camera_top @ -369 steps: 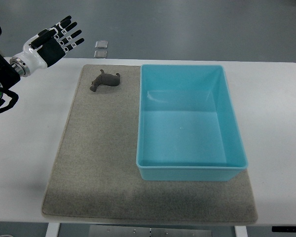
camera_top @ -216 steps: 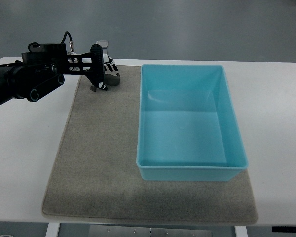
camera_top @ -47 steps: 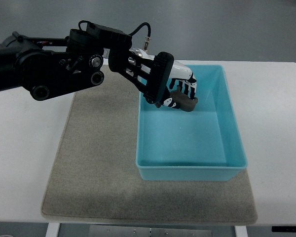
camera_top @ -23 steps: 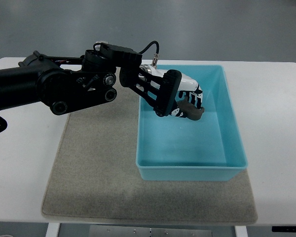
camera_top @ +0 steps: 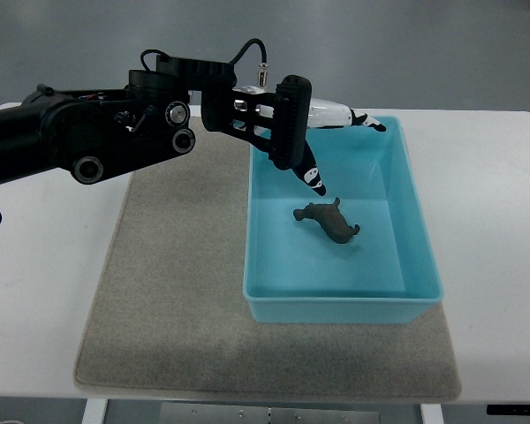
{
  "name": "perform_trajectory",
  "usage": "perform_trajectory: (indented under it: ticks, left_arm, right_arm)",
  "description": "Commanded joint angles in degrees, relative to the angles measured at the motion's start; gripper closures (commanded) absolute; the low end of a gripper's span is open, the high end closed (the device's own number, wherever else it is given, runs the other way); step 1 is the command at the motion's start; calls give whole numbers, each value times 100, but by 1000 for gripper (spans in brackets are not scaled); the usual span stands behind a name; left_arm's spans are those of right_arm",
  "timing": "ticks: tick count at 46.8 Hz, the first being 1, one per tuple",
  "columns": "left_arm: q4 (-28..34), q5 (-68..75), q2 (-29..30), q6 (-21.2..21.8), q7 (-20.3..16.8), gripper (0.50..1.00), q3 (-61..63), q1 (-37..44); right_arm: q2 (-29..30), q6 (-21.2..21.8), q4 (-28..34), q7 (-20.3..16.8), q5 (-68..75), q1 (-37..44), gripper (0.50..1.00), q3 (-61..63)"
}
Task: Place brown hippo in blue box with left hand
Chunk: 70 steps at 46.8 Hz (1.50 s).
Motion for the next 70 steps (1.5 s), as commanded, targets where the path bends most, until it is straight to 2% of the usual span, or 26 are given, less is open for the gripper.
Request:
perform_trajectory:
  ticks: [1, 18, 30, 35, 45, 51, 54, 59, 70]
  left_arm:
    - [-6, -367, 217, -45, -2, 501, -159, 5]
    - [38, -3425, 1210, -115, 15, 500, -291, 22]
    - [73, -6070, 2028, -186, 15, 500, -308, 523]
    - [82, -6862, 2143, -195, 15, 500, -326, 865]
    - [196, -7680, 2336, -230, 7, 500, -1072, 1797]
    - [504, -8032, 2319, -703, 42, 500, -1793, 2465]
    - [539, -8155, 2345, -924, 234, 500, -1960, 2711]
    - [618, -8261, 2345, -977, 648, 500, -2154, 2949]
    - [627, -8384, 2354, -1047, 911, 500, -2321, 3142]
  right_arm:
    - [0, 0, -6, 0, -6, 4, 564, 0]
    - [0, 0, -7, 0, 3, -4, 564, 0]
    - [0, 0, 2, 0, 3, -4, 564, 0]
    - [0, 0, 2, 0, 3, -4, 564, 0]
    - [0, 0, -6, 0, 3, 4, 564, 0]
    - [0, 0, -6, 0, 3, -4, 564, 0]
    - [0, 0, -6, 0, 3, 4, 564, 0]
    - [0, 0, 2, 0, 3, -4, 564, 0]
    - [0, 0, -6, 0, 3, -4, 564, 0]
